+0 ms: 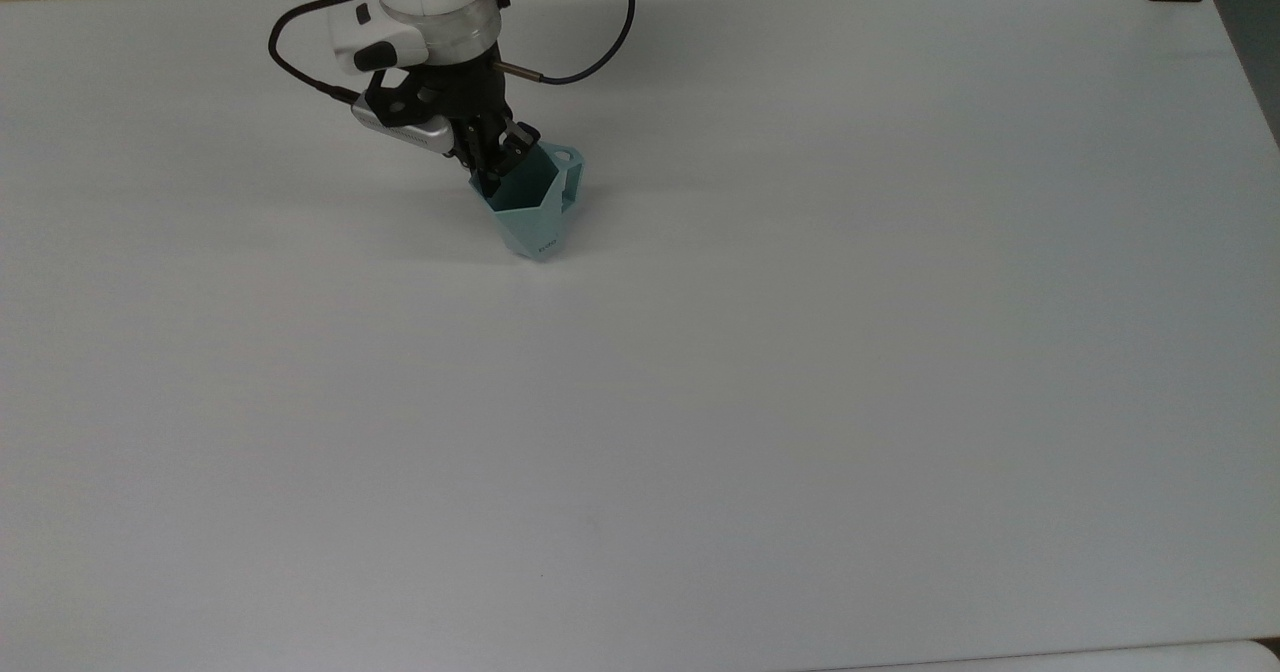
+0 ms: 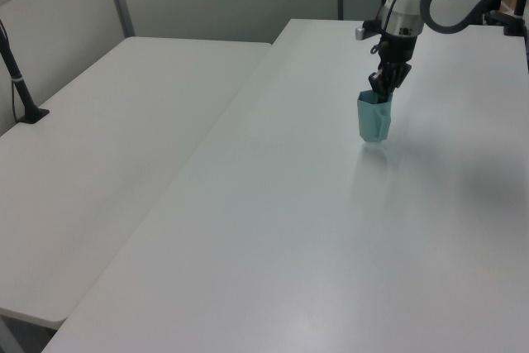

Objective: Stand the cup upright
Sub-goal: 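Lower the upright cup onto the table and hold it there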

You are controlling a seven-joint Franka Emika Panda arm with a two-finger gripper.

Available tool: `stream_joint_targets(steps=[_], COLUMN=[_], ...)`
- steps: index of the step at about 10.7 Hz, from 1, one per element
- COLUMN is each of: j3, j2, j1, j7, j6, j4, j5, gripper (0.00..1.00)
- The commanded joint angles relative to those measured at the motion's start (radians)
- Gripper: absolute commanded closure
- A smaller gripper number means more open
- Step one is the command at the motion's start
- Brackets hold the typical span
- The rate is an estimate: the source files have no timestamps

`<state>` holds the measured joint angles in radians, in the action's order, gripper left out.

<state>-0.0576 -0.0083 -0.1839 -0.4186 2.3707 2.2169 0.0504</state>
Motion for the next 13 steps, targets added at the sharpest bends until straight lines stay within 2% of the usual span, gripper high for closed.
stream_joint_targets(steps=[1, 5, 6, 7, 9, 10, 13], j3=[-0.004, -0.002, -0.004, -0.004, -0.004, -0.004, -0.004], j2=[0.008, 0.028, 0.028, 0.024, 0.008, 0.001, -0.048], j1=[-0.003, -0.003, -0.002, 0.0, 0.0, 0.0, -0.005], j7=[0.037, 0.037, 0.035, 0.035, 0.035, 0.037, 0.04], j6=[0.06, 0.065, 0.056, 0.047, 0.027, -0.014, -0.148], j4=[0.018, 0.017, 0.014, 0.012, 0.007, -0.014, -0.092], j5=[0.026, 0.022, 0.022, 0.022, 0.013, 0.013, 0.013], gripper=[1.0, 1.0, 0.92, 0.56, 0.1, 0.0, 0.0])
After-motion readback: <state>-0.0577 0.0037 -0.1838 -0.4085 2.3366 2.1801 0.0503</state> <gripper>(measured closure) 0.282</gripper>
